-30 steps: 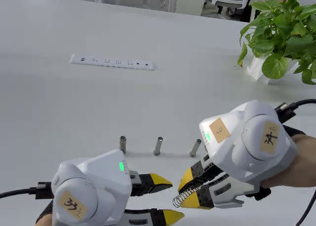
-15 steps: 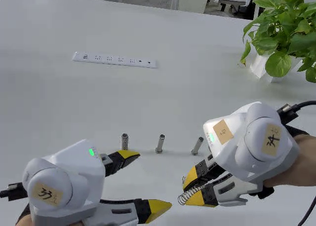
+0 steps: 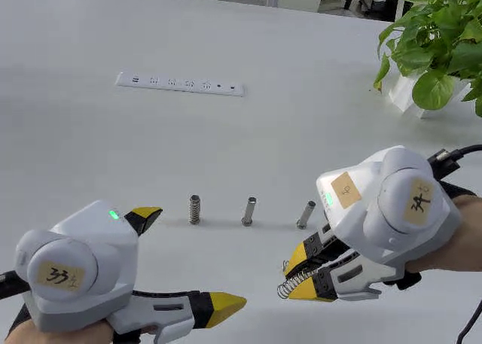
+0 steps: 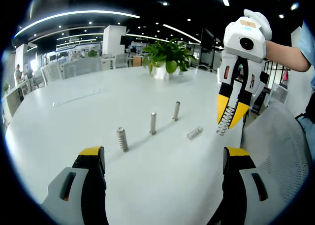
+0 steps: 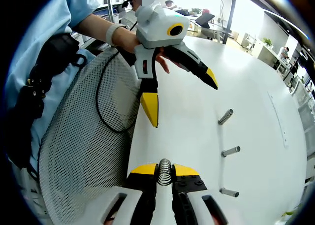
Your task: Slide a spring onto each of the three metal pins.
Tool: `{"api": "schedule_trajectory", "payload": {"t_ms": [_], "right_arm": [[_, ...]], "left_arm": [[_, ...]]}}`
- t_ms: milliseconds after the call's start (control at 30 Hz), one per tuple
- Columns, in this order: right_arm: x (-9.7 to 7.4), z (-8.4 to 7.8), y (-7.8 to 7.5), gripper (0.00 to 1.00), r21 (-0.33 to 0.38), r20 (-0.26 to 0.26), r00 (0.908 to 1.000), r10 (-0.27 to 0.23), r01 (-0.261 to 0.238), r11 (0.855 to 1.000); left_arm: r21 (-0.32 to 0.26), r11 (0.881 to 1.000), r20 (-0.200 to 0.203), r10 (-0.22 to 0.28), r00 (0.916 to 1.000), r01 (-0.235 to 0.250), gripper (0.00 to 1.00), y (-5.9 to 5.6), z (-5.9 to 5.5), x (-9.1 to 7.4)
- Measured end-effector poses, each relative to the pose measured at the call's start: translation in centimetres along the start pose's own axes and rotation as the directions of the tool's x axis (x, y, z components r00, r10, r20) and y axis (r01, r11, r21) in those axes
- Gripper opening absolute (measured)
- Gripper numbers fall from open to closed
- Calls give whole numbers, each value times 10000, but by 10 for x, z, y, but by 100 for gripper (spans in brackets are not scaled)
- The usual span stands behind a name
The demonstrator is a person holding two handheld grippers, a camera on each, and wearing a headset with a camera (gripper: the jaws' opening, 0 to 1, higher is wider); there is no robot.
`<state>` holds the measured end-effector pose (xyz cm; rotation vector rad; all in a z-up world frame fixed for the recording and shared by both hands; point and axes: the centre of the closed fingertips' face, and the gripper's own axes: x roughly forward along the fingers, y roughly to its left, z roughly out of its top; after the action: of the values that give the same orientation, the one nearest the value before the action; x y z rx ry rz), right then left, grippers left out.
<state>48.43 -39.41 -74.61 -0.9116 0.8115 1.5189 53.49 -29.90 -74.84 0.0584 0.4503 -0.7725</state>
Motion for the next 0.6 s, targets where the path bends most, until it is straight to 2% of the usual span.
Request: {"api": "schedule_trajectory", "payload": {"t_ms": [233, 600], "right_arm": [[-3, -4, -12, 7, -228, -281, 9996, -35, 29, 9997], [-17, 5, -51, 7, -1088, -805, 9966, -199, 110, 9940]], "left_arm": [[191, 9994, -120, 276, 9995, -274, 99, 0, -3, -1], [251, 9990, -278, 375, 9989, -368, 99, 0, -7, -3]]}}
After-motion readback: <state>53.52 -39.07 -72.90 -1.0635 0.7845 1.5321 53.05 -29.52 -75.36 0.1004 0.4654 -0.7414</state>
